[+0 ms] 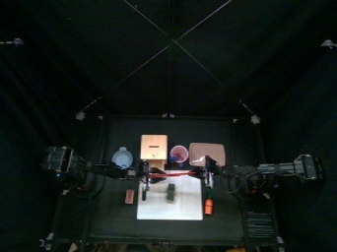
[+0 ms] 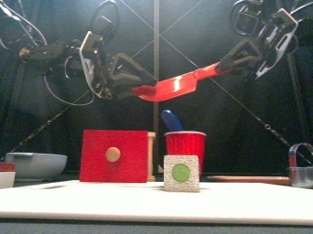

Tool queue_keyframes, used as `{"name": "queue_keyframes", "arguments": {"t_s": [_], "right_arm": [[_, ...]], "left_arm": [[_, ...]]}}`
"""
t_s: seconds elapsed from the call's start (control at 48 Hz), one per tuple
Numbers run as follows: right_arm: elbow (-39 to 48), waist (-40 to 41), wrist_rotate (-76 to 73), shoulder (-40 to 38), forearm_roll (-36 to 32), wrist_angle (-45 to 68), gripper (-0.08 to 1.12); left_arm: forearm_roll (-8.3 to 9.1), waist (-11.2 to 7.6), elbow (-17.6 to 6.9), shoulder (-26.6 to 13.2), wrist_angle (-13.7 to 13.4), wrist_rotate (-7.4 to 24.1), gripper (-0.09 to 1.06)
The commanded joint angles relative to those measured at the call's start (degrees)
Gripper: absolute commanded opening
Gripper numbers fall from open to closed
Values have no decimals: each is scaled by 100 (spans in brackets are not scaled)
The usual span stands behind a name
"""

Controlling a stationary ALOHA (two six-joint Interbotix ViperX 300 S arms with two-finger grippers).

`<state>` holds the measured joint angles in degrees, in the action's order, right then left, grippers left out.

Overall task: Place sushi on board then cut the sushi with the knife then place the pieces on the plate
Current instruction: Cut the sushi into 4 pieces

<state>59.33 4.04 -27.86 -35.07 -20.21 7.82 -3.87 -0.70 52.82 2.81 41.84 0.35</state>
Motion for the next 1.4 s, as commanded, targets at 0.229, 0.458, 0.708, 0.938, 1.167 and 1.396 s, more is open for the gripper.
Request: {"name": "queue_keyframes", "arguments": {"t_s": [0.229, 0.458, 0.708, 0.938, 1.167, 1.396], "right_arm": [[-9, -44, 18, -9, 0, -9, 40], [492, -782, 9, 334, -105, -35, 40], [448, -1143, 9, 1055, -114, -141, 40], [202, -1213, -35, 1723, -79, -457, 40], [-26, -1362, -35, 1969, -70, -896, 40], [-18, -1362, -18, 1811, -44, -1151, 40]], "left_arm": [[308, 88, -53, 229, -606, 9, 50], [976, 35, -290, -44, -1441, 0, 50], [1028, 26, -334, -229, -1512, 9, 50], [993, 26, -360, -466, -1617, -9, 50], [949, 26, -475, -686, -1644, -9, 50], [879, -114, -501, -729, -1784, -26, 50]]}}
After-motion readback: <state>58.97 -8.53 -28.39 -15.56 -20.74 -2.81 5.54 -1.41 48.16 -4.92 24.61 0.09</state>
